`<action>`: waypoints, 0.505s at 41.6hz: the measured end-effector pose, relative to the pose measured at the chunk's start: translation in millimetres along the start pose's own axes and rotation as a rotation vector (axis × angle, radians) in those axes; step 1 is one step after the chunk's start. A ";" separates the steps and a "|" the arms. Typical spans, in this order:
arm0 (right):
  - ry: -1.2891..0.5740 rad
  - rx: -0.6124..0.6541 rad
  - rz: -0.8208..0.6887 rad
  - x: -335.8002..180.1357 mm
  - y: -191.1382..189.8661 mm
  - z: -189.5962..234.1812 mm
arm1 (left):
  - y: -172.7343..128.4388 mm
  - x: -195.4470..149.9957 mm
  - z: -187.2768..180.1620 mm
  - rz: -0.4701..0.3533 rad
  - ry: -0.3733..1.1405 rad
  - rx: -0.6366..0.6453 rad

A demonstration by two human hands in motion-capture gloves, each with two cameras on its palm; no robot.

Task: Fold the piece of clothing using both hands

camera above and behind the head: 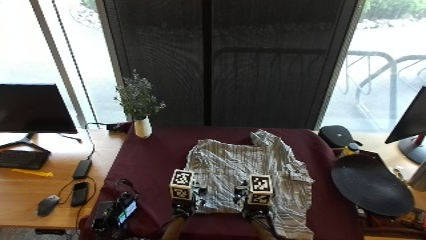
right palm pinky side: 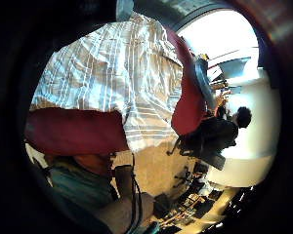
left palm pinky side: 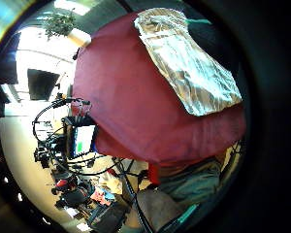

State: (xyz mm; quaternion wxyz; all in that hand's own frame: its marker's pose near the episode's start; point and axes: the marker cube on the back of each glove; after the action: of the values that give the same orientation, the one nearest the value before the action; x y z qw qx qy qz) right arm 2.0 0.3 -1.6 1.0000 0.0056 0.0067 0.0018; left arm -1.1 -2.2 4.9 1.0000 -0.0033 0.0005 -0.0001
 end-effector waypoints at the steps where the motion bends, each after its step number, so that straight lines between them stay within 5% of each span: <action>1: 0.000 0.002 -0.001 0.2 0.1 -0.2 | -0.2 0.1 0.9 0.002 0.002 -0.003; 21: -0.038 0.044 0.009 13.1 -1.7 -3.4 | 6.0 10.0 -1.3 0.025 -0.004 -0.021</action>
State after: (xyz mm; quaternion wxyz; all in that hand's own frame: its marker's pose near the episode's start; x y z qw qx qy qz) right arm 15.1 -1.3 -5.1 0.9995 0.0274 -0.0124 0.0060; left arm 8.9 3.8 3.5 0.9998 -0.0139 -0.0015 0.0126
